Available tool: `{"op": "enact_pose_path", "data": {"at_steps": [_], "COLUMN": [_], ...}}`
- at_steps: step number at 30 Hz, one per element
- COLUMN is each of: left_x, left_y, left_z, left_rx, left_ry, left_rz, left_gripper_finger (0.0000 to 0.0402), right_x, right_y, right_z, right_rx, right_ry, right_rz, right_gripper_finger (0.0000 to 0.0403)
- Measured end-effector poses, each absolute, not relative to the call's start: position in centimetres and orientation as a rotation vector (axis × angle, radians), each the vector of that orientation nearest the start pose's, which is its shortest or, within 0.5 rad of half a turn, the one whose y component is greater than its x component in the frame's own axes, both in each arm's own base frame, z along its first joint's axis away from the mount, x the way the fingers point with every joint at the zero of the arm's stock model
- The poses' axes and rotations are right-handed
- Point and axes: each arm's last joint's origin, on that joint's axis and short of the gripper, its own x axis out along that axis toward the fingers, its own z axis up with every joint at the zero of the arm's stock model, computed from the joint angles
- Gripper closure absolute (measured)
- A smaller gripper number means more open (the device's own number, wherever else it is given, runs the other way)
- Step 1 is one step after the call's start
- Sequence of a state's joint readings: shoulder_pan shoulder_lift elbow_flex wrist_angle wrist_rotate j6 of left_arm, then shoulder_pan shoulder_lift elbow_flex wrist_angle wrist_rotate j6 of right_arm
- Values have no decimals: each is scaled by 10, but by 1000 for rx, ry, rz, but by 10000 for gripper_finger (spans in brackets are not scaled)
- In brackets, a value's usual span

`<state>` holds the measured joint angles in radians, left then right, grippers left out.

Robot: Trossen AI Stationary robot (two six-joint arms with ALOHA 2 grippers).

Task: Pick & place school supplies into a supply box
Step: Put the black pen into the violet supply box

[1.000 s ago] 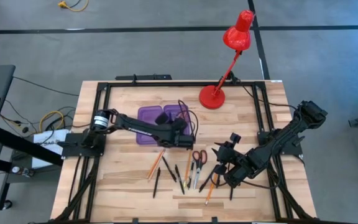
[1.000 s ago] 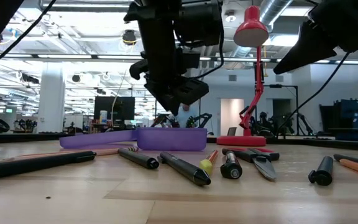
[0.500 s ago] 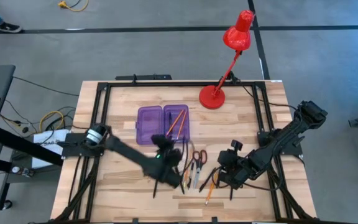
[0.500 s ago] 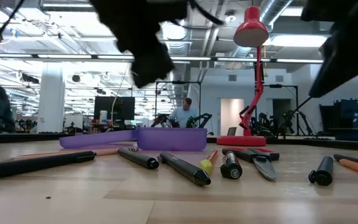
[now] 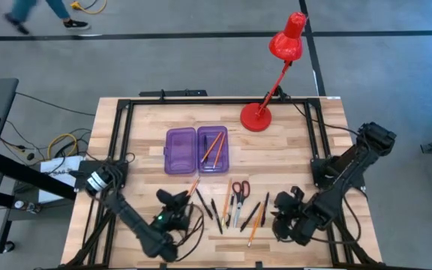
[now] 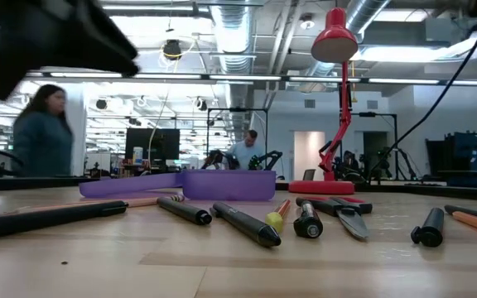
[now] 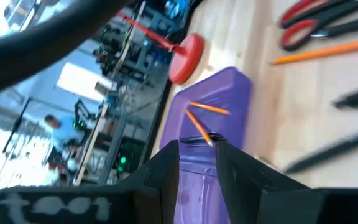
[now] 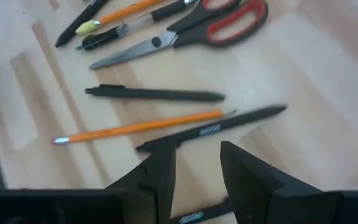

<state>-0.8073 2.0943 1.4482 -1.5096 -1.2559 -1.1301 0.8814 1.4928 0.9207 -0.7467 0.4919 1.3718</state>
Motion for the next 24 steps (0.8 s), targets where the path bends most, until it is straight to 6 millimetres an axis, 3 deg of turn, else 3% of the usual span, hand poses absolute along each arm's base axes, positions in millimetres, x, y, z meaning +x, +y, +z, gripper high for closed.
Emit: {"op": "enact_pose_path", "data": {"at_steps": [6,17,24], "left_x": [241,239,230], "left_y": [-241,-242,-240], "left_z": [167,166,160], "left_rx": [857,782,808], "left_ry": [694,723,719], "left_rz": [661,677,682], "left_gripper_finger": [307,307,307], "right_x": [168,167,182], "right_y": [201,202,209], "right_z": [194,192,157], "right_rx": [599,971,980], "right_ry": [960,1080,1243], "right_rz": [-458,-643,-749], "right_gripper_finger": [285,285,285]}}
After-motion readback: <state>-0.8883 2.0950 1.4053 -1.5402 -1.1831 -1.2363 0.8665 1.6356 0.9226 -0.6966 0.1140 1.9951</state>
